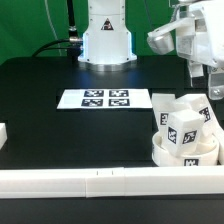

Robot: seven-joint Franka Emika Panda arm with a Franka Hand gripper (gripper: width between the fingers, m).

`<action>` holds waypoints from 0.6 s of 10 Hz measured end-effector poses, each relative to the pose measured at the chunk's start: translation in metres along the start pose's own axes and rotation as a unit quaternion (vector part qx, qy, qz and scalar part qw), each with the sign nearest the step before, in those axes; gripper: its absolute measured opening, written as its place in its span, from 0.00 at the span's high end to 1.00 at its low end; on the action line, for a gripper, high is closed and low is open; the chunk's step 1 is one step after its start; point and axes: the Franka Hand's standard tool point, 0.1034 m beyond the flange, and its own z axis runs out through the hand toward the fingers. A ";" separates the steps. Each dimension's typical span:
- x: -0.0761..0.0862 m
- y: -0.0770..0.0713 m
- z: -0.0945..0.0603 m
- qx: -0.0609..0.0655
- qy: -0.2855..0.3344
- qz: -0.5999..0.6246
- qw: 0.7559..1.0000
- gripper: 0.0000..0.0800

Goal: Assemble stool

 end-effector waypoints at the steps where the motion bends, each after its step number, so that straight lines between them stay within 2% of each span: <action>1: -0.002 0.000 0.000 0.000 -0.003 -0.019 1.000 0.19; 6: -0.006 -0.006 0.009 0.009 -0.021 -0.184 0.983 0.19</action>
Offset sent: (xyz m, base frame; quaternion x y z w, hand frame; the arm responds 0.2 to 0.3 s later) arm -0.0031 0.0057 -0.0050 0.0067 0.0057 -0.1625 0.9867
